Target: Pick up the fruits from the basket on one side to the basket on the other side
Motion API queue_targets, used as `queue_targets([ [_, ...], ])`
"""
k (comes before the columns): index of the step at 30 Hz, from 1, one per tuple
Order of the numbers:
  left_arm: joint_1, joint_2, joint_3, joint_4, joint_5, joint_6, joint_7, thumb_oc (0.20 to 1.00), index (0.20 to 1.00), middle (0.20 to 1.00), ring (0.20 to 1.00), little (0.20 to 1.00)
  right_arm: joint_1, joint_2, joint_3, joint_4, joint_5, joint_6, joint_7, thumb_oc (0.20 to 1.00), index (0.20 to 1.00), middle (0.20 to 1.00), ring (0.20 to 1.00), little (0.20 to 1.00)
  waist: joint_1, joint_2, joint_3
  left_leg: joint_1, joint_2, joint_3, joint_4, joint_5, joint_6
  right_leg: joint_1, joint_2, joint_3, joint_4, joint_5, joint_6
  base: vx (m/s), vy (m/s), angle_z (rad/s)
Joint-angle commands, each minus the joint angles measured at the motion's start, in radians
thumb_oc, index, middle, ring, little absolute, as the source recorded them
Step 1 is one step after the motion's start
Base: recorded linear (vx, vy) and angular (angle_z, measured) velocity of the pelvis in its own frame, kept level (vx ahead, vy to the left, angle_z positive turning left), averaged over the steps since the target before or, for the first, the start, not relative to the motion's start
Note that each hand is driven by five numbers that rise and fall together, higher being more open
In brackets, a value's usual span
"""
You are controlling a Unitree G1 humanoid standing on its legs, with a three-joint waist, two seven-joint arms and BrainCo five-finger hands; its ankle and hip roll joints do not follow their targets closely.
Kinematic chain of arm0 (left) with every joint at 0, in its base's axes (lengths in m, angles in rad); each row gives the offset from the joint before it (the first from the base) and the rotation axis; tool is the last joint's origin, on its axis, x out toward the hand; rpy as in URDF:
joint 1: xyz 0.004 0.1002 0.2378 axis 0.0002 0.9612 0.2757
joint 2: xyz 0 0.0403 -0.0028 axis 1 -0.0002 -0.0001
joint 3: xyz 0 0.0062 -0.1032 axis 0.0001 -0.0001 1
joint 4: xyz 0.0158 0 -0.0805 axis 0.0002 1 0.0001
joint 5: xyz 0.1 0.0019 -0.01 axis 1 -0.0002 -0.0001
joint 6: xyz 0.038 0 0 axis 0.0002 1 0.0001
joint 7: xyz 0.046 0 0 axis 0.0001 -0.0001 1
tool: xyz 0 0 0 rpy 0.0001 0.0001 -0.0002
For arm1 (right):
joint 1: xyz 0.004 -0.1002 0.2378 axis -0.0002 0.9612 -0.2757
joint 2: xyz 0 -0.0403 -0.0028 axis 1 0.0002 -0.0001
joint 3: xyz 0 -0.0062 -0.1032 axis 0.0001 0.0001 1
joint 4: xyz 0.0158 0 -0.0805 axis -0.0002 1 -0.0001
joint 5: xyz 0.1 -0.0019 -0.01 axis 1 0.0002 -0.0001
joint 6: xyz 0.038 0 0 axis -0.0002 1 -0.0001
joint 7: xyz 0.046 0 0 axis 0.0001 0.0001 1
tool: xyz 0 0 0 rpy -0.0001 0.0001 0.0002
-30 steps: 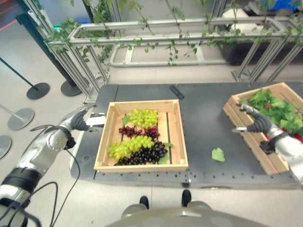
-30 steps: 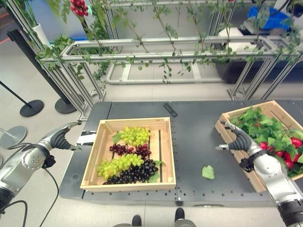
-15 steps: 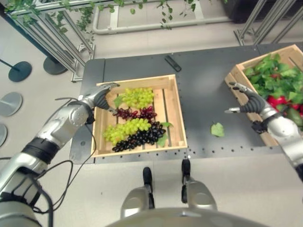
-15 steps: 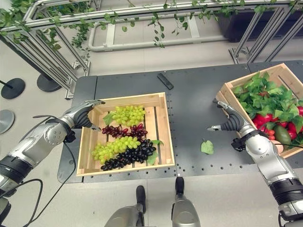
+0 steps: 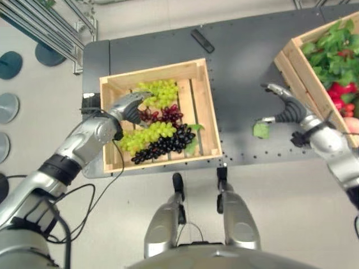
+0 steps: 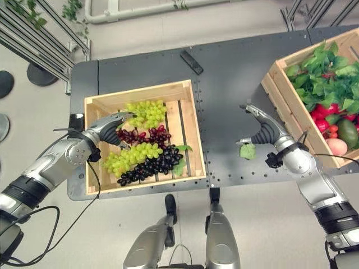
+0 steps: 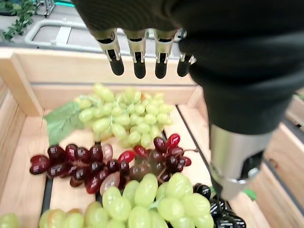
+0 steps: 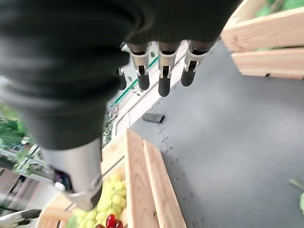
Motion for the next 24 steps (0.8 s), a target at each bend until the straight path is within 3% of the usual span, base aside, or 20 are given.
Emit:
queue_targets([
  [1,-0.035,0.002,0.039,0.039,0.051,0.003,0.045,1.0,1.0,1.0,1.0,1.0,-0.021,-0.045,-0.01,-0.093,-0.012,-0.058,-0.031,1.0,1.0,1.0,1.0,1.0,-0.013,-0.054,-0.066,-0.084,-0.026,0.007,0.111,-0.034,0.03,-0.074,-0.001,0.051,0.145,-0.059,0.062,-0.06,-0.027,-0.07],
  [13,-0.086,-0.008,0.05,0.08,0.066,0.035,0.074,1.0,1.0,1.0,1.0,1.0,-0.058,-0.042,-0.041,-0.167,-0.026,-0.061,-0.061,1.0,1.0,1.0,1.0,1.0,-0.032,-0.063,-0.003,-0.254,-0.022,0.012,0.226,-0.047,0.034,-0.226,0.006,0.069,0.219,-0.054,0.051,-0.06,-0.014,0.01],
  [24,-0.072,-0.027,0.069,0.171,0.124,0.07,0.067,1.0,1.0,1.0,1.0,1.0,-0.051,-0.013,-0.068,-0.211,-0.041,-0.054,-0.062,1.0,1.0,1.0,1.0,1.0,-0.033,-0.073,0.013,-0.341,-0.013,0.017,0.297,-0.077,0.039,-0.307,0.017,0.08,0.262,-0.062,0.046,-0.03,-0.006,-0.02],
])
